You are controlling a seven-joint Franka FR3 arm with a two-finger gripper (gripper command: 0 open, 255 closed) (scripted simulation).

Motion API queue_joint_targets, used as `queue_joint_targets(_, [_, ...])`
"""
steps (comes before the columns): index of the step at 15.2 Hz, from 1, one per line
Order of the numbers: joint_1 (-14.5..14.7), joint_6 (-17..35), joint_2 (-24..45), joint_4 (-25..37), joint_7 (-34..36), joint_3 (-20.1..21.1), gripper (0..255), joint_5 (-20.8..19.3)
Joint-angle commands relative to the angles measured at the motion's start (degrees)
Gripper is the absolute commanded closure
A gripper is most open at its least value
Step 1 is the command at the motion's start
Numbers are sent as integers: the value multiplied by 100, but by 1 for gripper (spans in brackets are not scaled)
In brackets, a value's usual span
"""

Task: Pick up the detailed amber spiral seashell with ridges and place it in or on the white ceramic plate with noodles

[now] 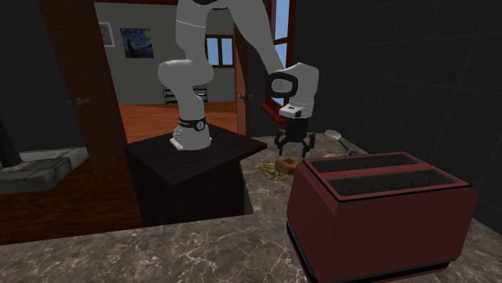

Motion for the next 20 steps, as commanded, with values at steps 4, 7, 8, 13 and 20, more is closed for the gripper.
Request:
queue_joint_targets(4, [9,171,202,-34,-30,-122,0,-255])
queue_joint_targets(7, [67,410,476,-7,96,-236,0,-431])
queue_joint_targets(8, [69,411,475,-8,95,-238,0,-429])
queue_joint_targets(13, [69,410,475,-7,95,-238,0,-429])
queue_joint_targets(20, [74,412,470,-15,102,-236,255,-429])
